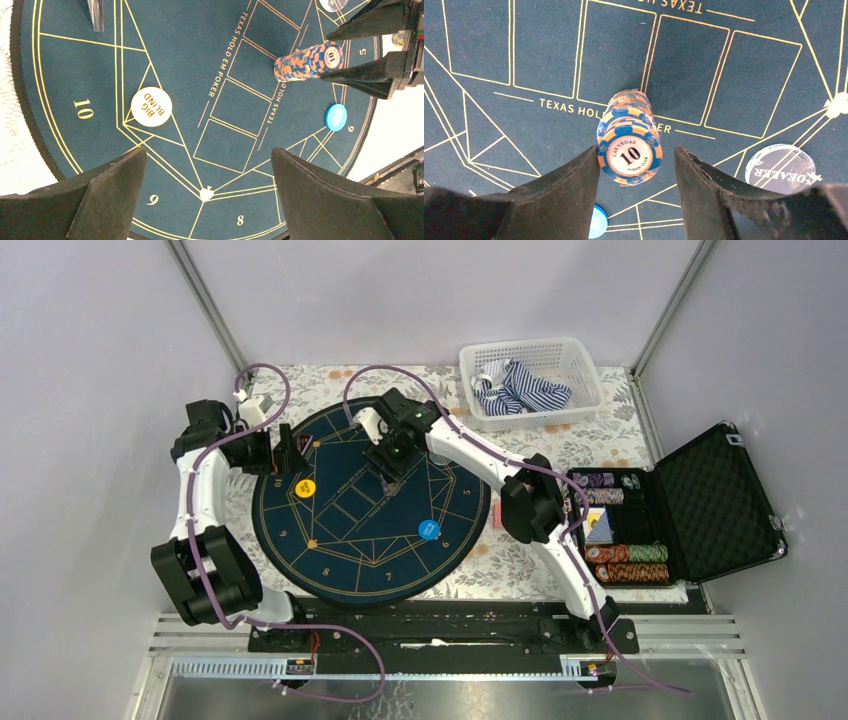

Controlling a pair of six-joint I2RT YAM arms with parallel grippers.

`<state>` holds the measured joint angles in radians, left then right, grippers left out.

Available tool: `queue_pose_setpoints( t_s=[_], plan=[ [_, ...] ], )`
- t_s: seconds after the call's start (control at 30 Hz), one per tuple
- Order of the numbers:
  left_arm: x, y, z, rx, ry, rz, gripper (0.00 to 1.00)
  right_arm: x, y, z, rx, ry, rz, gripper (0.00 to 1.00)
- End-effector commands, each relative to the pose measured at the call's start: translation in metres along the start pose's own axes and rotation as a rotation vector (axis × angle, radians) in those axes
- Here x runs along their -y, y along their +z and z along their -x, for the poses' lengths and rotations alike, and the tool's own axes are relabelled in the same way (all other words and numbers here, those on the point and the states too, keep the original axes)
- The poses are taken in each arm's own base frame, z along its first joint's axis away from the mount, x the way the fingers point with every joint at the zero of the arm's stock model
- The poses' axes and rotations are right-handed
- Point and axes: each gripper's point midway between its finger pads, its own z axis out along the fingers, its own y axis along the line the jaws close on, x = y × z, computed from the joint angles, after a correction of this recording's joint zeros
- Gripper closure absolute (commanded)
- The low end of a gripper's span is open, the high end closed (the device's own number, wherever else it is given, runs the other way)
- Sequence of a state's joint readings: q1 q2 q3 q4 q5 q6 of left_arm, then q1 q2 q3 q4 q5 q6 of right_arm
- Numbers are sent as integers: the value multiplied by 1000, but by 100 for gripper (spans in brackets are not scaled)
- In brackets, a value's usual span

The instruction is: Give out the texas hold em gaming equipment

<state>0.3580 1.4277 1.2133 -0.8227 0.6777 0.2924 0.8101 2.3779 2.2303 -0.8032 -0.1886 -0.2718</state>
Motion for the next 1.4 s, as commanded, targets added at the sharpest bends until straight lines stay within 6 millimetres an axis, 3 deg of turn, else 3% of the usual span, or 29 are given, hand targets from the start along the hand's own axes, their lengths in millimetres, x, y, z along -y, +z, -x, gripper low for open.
queue_pose_setpoints(
  t_s=[0.0, 0.17, 0.27, 0.4, 0.6, 0.83, 1.37],
  plan=[
    [3, -7, 16, 48, 50, -12, 1, 2, -9, 14, 36, 1, 3, 41],
    [3, -7, 16, 47, 49, -12, 1, -1, -23, 22, 64, -3, 5, 53],
    [4, -8, 17, 49, 51, -12, 1, 12, -38, 29, 103, 30, -19, 57],
    [4, -9, 19, 55, 55, -7, 1, 58, -59, 31, 175, 153, -75, 61],
    [4, -10, 21, 59, 53, -6, 1, 129, -81, 16, 227, 292, -188, 62],
    [3, -10, 22, 58, 47, -4, 1, 194, -72, -2, 230, 357, -296, 63],
    [4, -8, 20, 53, 23, -15, 1, 218, -15, -7, 235, 350, -311, 61]
  ],
)
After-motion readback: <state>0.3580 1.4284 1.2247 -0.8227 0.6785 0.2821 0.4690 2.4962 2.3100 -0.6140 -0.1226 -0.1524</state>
